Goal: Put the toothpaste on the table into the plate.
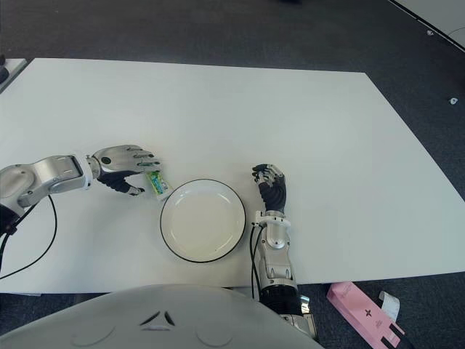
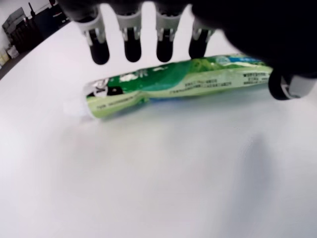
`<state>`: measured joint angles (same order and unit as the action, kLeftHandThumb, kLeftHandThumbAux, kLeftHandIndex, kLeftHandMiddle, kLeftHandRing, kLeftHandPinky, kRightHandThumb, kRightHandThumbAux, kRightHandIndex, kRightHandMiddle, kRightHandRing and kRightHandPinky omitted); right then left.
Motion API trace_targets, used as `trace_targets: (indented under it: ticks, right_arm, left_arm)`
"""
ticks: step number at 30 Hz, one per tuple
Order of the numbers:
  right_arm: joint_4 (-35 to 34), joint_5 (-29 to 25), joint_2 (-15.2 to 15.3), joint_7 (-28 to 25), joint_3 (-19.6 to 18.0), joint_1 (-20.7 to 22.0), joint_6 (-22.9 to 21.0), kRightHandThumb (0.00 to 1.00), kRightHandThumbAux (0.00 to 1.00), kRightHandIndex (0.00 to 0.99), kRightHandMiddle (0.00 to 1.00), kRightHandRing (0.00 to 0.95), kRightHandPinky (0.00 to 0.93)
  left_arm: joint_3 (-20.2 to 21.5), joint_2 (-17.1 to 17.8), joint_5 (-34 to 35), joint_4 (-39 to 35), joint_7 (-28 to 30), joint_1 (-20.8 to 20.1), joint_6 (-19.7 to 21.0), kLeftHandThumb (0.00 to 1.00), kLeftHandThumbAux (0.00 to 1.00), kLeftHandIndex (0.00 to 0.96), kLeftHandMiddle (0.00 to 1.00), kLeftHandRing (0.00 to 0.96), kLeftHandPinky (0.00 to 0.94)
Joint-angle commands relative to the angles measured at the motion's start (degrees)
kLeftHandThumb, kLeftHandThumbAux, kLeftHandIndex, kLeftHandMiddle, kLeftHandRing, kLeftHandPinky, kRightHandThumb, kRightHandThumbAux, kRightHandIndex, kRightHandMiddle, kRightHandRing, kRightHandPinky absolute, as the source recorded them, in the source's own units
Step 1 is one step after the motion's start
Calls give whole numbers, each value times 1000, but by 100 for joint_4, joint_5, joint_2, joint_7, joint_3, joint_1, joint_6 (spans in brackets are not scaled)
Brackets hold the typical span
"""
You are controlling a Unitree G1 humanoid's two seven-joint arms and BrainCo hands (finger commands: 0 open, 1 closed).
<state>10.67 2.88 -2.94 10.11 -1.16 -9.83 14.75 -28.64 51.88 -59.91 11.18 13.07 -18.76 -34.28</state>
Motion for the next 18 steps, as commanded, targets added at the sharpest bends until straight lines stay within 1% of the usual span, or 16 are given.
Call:
trace_targets:
  ticks: [1, 5, 11, 18]
  right_arm:
    - [-20, 21, -101, 34, 24, -172, -191, 710, 729, 424, 453, 441, 438]
    - [-88, 20, -93, 27, 34, -230, -203, 710, 729, 424, 452, 440, 438]
    - [-82, 9, -88, 33, 21, -250, -185, 710, 729, 424, 455, 440, 441]
    - [-52, 44, -71, 43, 33, -274, -70, 710, 728, 425, 463, 447, 447]
  left_arm:
    - [-145, 4, -243, 39, 32, 123, 17, 383, 181, 0, 0, 0, 0]
    - [-205, -36, -418, 107, -185, 136, 35, 361, 179, 0, 0, 0, 0]
    - [-347, -169, -655, 365, -532, 99, 167, 343, 186, 0, 0, 0, 0]
    - [-594, -540, -866, 1306, -1174, -185, 378, 359, 198, 0, 0, 0, 0]
